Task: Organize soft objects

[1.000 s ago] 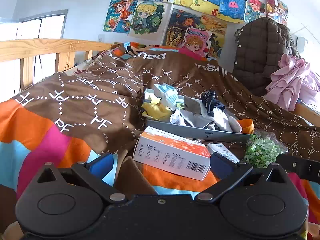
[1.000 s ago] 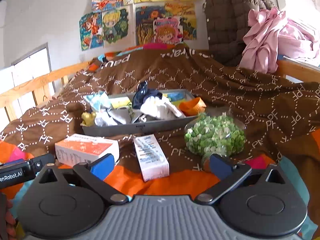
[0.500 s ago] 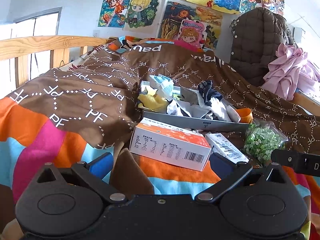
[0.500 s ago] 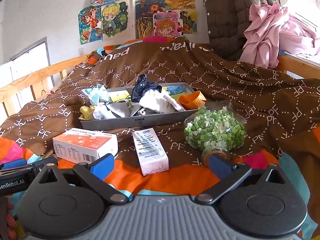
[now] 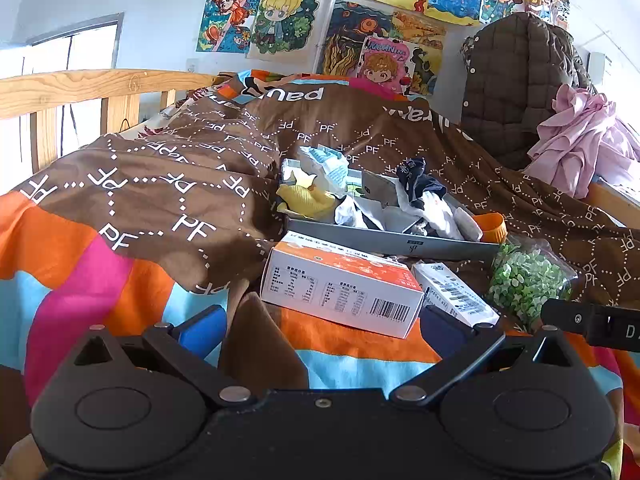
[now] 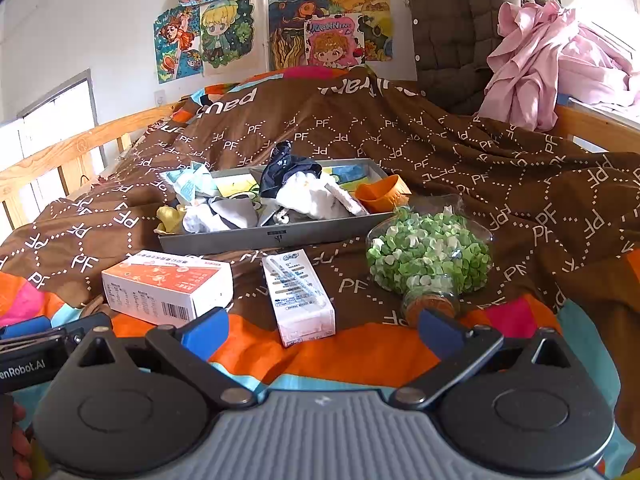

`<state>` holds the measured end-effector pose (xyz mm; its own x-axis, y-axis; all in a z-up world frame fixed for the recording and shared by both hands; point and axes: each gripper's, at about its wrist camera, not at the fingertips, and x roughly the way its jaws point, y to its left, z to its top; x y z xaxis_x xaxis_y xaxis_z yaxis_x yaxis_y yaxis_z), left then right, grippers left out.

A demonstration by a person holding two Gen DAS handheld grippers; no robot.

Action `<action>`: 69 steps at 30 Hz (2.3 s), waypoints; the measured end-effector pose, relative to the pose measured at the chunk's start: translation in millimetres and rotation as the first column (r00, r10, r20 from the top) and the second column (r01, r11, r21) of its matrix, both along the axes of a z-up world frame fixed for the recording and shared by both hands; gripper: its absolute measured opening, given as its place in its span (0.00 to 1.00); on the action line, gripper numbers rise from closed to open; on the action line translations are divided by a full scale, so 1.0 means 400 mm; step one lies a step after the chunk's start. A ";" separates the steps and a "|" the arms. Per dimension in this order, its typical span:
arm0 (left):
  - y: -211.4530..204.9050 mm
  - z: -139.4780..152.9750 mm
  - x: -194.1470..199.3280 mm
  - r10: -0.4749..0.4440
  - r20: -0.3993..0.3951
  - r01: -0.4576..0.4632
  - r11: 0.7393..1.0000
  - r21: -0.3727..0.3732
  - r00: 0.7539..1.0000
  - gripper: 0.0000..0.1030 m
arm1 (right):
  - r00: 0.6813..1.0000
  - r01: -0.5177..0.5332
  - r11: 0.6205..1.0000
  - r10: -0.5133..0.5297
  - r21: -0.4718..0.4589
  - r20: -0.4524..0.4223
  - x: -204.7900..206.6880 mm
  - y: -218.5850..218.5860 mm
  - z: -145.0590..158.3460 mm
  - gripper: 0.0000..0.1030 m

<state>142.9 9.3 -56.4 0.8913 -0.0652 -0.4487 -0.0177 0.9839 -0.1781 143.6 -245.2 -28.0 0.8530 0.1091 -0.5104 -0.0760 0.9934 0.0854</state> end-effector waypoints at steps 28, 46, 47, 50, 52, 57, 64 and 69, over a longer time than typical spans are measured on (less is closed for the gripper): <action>0.003 -0.006 -0.001 0.000 -0.003 0.000 1.000 0.001 1.000 0.99 | 1.000 0.005 1.000 -0.005 0.004 -0.019 0.004 -0.003 -0.009 1.00; 0.001 -0.003 -0.001 0.000 -0.004 0.000 1.000 0.001 1.000 0.99 | 0.999 0.017 1.000 -0.017 0.009 -0.034 0.007 -0.004 -0.011 1.00; 0.001 -0.002 -0.001 -0.001 -0.004 0.001 1.000 0.002 1.000 0.99 | 0.999 0.018 1.000 -0.017 0.009 -0.035 0.008 -0.004 -0.011 1.00; 0.003 -0.003 -0.003 0.006 -0.005 -0.006 1.000 0.002 1.000 0.99 | 0.999 0.018 1.000 -0.018 0.010 -0.036 0.009 -0.005 -0.011 1.00; 0.007 -0.005 -0.005 0.001 0.004 -0.001 1.000 -0.006 1.000 0.99 | 0.999 0.018 1.000 -0.017 0.009 -0.036 0.009 -0.005 -0.010 1.00; 0.008 -0.007 -0.002 -0.002 -0.018 0.001 1.000 -0.009 1.000 0.99 | 0.999 0.019 1.000 -0.018 0.008 -0.039 0.010 -0.005 -0.011 1.00; 0.008 -0.003 0.000 0.001 -0.041 -0.002 1.000 -0.022 0.999 0.99 | 0.999 0.028 1.000 -0.027 0.012 -0.043 0.011 -0.009 -0.014 1.00; 0.007 -0.006 0.001 -0.011 -0.049 0.009 0.999 -0.032 0.999 0.99 | 0.999 0.028 1.000 -0.028 0.009 -0.045 0.012 -0.008 -0.012 1.00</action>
